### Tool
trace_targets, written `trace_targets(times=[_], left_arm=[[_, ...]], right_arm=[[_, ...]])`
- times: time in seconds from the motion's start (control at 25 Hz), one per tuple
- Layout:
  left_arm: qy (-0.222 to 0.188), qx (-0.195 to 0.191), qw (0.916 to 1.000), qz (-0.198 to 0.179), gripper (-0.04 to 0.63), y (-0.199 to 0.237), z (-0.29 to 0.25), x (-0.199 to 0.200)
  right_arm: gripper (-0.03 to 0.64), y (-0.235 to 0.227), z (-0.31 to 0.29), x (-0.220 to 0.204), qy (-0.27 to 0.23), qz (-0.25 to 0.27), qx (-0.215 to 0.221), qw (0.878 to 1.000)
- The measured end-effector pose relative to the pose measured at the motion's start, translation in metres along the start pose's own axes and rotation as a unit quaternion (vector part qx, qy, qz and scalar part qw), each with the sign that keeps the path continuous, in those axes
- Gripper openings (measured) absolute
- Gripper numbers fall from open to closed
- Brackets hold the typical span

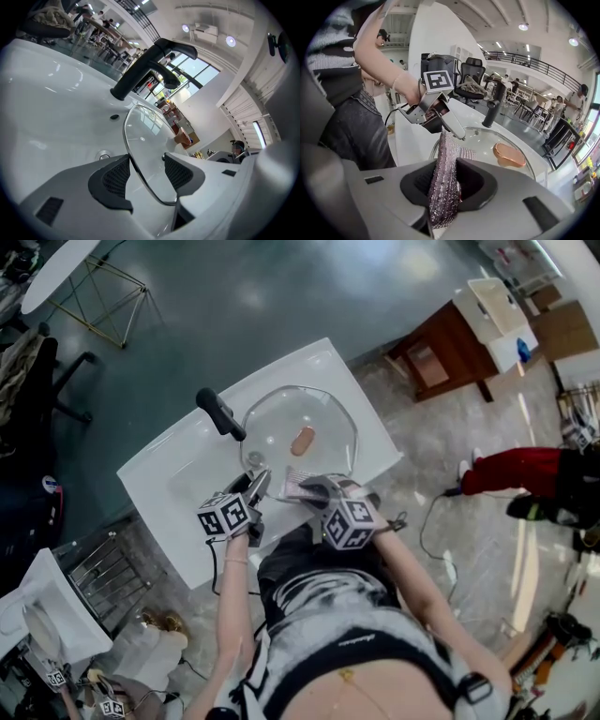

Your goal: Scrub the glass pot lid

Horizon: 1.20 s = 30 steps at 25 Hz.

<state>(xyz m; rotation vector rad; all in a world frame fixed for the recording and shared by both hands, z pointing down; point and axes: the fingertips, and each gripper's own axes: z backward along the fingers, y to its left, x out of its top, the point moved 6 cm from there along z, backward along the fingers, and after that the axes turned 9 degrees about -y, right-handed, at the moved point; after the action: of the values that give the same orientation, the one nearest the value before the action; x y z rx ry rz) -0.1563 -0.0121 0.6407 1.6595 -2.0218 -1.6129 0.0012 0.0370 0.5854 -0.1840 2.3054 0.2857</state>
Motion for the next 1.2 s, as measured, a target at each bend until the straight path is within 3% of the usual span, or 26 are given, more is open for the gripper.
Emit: trace_targets(times=[0.48,0.64,0.92,1.08,1.2], left_arm=[[-0.004,0.000,1.0000,-0.004,0.225,0.000,0.001,0.000],[-0.004,-0.003,1.0000,-0.005,0.225,0.001,0.000,0.000],[-0.003,-0.010,0.9999,-0.002,0.221,0.002,-0.001,-0.002],[-0.002,-0.016,0.9999,-0.006,0.221,0.005,-0.001,-0.002],[0.009,-0.013,0.9991,-0.038,0.221,0.004,0.004,-0.002]], right_arm=[[0.092,-0.038,-0.012,0.013,0.008,-0.052,-0.068,0.996],[0.092,-0.038,-0.016,0.016,0.017,-0.058,-0.059,0.996],[0.092,-0.008,-0.026,0.030,0.009,-0.064,0.019,0.998],[0.092,-0.015,-0.026,0.032,-0.010,-0.094,0.001,0.996],[0.092,-0.021,-0.028,0.036,-0.014,-0.104,-0.029,0.994]])
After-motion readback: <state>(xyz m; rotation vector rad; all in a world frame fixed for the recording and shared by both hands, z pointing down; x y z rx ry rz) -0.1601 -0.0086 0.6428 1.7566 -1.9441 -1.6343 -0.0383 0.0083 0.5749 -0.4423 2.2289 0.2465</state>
